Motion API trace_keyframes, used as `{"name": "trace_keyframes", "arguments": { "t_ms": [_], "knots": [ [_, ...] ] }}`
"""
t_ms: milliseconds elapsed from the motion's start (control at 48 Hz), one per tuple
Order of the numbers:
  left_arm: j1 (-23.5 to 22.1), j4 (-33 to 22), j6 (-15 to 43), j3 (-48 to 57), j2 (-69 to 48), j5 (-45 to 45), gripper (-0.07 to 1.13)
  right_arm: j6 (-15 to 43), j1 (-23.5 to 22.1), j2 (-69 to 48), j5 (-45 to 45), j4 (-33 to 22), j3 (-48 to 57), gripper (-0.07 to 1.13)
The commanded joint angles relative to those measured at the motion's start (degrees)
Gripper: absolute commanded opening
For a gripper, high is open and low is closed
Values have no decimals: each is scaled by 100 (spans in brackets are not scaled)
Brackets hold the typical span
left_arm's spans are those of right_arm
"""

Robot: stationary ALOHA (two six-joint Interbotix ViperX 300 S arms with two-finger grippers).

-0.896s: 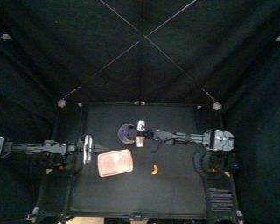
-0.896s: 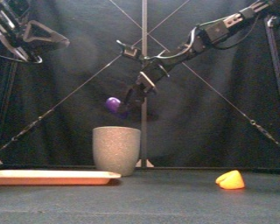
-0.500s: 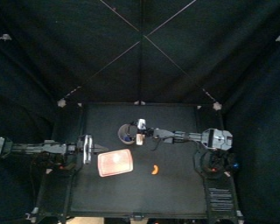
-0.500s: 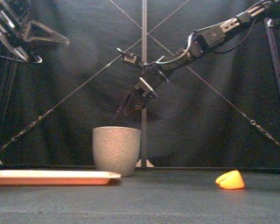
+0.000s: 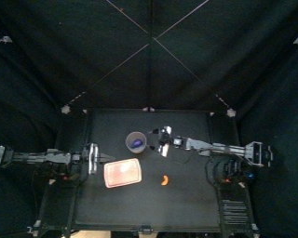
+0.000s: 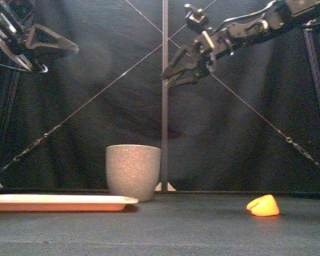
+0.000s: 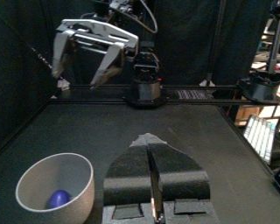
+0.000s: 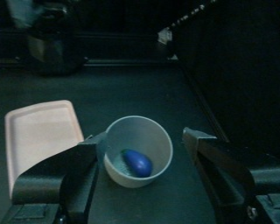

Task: Pick the eggplant then place it in the grey bowl
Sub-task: Drop eggplant in the grey bowl and return to neutral

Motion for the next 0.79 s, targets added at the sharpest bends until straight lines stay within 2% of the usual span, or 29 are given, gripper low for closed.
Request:
{"name": "trace_keyframes", "arguments": {
  "t_ms": [21, 208, 438, 792],
  "knots": [
    [18, 18, 9, -70, -18, -26, -1, 26, 255, -896, -264, 246, 563, 100],
    [53, 9, 9, -35, -88, -26, -1, 26, 510, -2145, -756, 615, 1591, 100],
    [70, 9, 9, 26, -185, -26, -1, 35, 703, -3472, -853, 914, 2558, 100],
    [70, 9, 9, 26, -246, -26, -1, 35, 888, -4614, -844, 1406, 3480, 100]
  ]
}}
